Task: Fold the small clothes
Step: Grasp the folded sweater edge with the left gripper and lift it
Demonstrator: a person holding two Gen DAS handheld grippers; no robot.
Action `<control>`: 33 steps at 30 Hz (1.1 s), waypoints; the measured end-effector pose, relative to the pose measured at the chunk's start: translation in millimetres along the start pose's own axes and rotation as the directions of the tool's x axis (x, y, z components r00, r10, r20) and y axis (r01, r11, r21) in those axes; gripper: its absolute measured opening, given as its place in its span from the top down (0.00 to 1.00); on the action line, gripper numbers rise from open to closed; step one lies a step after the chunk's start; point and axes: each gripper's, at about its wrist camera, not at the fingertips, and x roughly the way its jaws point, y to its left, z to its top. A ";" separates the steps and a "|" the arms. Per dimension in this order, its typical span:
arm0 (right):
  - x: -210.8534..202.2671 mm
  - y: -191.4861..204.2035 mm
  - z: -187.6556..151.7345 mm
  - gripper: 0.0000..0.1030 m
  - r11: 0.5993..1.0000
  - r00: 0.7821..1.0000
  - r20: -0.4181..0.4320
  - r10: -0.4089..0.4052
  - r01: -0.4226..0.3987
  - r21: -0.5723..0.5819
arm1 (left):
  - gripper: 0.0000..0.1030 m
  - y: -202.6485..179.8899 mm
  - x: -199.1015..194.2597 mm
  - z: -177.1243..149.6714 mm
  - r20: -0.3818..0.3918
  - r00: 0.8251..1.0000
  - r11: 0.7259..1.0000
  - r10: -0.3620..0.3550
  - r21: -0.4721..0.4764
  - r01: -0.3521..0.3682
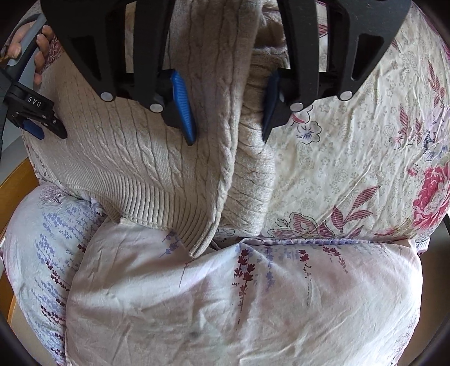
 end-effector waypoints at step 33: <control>-3.0 -13.2 0.1 0.01 0.991 0.995 -0.024 0.099 -0.101 -0.090 | 0.81 -152.5 -48.8 39.2 0.071 0.817 0.817 -0.573 -0.036 0.576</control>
